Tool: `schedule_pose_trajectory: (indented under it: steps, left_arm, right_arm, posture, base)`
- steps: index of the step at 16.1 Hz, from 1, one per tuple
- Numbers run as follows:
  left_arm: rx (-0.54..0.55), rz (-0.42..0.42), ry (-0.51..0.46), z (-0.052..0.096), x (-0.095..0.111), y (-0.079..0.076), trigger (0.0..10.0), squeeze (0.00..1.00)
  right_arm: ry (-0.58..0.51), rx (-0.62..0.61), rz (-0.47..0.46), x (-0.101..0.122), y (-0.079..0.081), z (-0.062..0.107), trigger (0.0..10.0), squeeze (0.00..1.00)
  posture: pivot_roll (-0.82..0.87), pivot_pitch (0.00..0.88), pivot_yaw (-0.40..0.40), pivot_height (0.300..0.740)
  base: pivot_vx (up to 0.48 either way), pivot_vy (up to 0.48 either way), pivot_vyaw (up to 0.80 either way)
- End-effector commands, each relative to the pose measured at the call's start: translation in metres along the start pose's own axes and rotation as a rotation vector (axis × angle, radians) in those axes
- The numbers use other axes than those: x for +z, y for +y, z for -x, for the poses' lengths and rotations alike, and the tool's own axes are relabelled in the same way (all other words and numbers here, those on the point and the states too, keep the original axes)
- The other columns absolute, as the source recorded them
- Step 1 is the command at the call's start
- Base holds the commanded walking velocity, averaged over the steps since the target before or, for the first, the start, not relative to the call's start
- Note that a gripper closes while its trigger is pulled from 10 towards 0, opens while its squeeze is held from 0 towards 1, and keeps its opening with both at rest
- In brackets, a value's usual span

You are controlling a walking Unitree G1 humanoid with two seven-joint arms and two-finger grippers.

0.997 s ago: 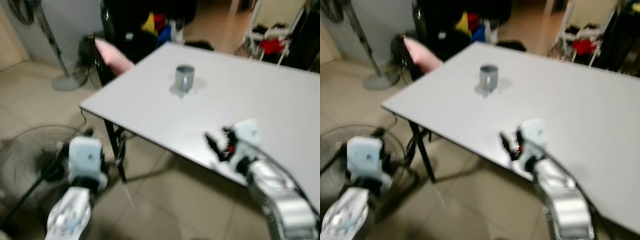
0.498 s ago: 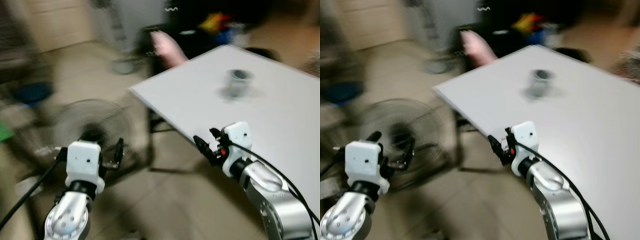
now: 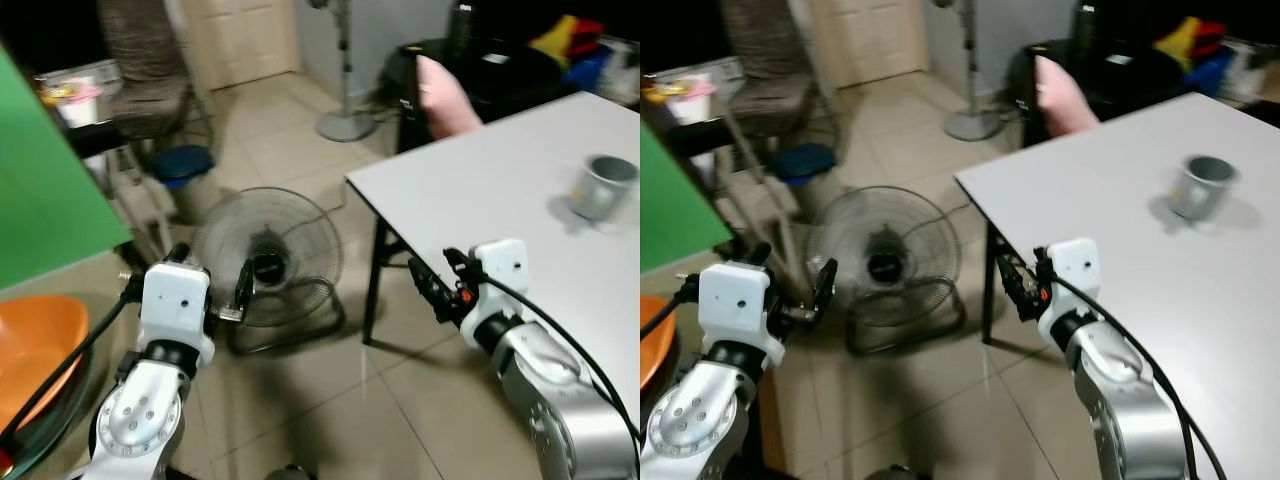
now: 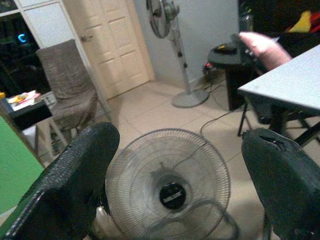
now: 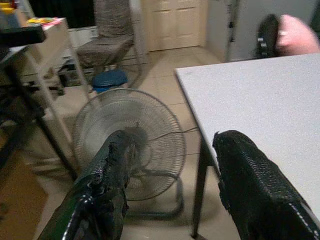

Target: Setting the table

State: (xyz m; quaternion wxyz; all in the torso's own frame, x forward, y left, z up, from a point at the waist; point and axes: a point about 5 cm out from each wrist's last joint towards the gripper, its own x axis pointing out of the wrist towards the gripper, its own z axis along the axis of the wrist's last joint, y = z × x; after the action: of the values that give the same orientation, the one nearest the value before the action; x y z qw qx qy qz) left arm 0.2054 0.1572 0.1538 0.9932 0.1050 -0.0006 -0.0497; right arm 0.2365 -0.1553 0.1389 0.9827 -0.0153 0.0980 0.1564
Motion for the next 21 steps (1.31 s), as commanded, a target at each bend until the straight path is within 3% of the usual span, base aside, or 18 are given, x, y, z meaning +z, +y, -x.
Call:
schedule_pose_trajectory:
  steps: [1, 7, 8, 12, 17, 19, 21]
  left_arm:
    - [-0.018, -0.007, 0.003, -0.003, -0.002, -0.001, 10.0, 0.00]
    - [-0.024, -0.012, 0.001, -0.009, -0.004, -0.001, 10.0, 0.00]
    - [-0.019, -0.011, 0.002, -0.008, -0.005, -0.001, 10.0, 0.00]
    - [0.012, -0.039, 0.004, 0.002, -0.003, 0.000, 10.0, 0.00]
    - [0.034, -0.028, 0.025, 0.013, 0.000, 0.004, 10.0, 0.00]
    - [0.014, -0.047, 0.015, 0.014, 0.002, 0.002, 10.0, 0.00]
    - [0.021, -0.052, 0.017, 0.013, 0.001, 0.004, 10.0, 0.00]
  right_arm:
    - [-0.024, -0.026, 0.012, 0.006, -0.002, 0.005, 10.0, 0.00]
    - [-0.017, -0.045, 0.041, 0.008, -0.005, 0.014, 10.0, 0.00]
    - [-0.021, -0.056, 0.010, 0.009, -0.006, 0.013, 10.0, 0.00]
    - [0.015, 0.010, -0.002, 0.001, 0.005, 0.008, 10.0, 0.00]
    - [0.035, -0.076, -0.082, -0.004, 0.001, 0.004, 10.0, 0.00]
    - [0.054, -0.129, -0.127, -0.007, -0.004, 0.002, 10.0, 0.00]
    - [0.024, -0.125, -0.110, -0.004, -0.004, -0.001, 10.0, 0.00]
  posture:
    - [-0.08, 0.000, 0.120, 0.740]
    - [-0.12, 0.000, 0.126, 0.740]
    - [-0.11, 0.000, 0.117, 0.740]
    - [-0.07, 0.000, 0.086, 0.740]
    - [-0.03, 0.000, 0.072, 0.740]
    - [-0.03, 0.000, 0.073, 0.740]
    - [-0.03, 0.000, 0.073, 0.740]
  base:
    - [0.000, 0.000, 0.80]
    - [0.000, 0.000, 0.80]
    - [0.000, 0.000, 0.80]
    - [0.000, 0.000, 0.80]
    - [0.000, 0.000, 0.80]
    - [0.000, 0.264, 0.00]
    - [0.000, 0.308, 0.00]
